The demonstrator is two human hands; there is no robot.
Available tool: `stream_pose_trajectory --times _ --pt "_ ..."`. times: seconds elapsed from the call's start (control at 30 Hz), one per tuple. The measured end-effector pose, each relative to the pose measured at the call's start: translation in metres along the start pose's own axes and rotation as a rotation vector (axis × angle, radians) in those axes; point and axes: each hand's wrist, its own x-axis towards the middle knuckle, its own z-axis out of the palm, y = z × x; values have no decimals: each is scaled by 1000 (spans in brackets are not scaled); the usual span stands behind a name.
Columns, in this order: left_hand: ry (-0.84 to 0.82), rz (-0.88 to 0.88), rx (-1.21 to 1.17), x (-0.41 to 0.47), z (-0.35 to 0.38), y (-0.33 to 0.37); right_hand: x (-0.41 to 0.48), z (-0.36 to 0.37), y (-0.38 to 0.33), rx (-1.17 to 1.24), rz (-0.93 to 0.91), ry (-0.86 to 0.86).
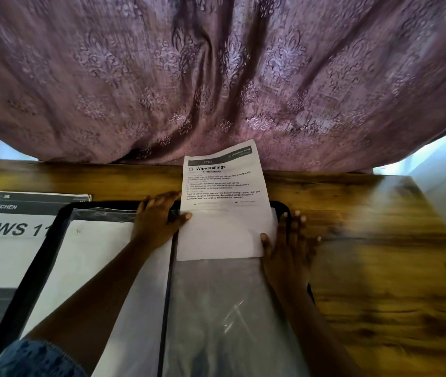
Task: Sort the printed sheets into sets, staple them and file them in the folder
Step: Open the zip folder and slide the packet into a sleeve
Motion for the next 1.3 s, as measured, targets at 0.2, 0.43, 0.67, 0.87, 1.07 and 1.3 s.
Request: stream_pose_trajectory --times 0.2,0.43,0.67,0.87,1.07,1.3 --pt "-1 -5 41 0 2 -1 99 -5 -49 239 -357 161" --pt "0 -55 52 3 3 2 204 17 -137 88 -718 -343" --pt "11 -65 95 4 5 1 250 33 -146 123 -599 -484" --pt "32 -58 95 3 3 2 268 -5 -146 319 -527 -813" --pt "46 -41 91 1 4 0 241 -24 -150 293 -562 -1110" --pt "38 -49 85 1 5 -1 197 -26 -146 131 -614 -1309"
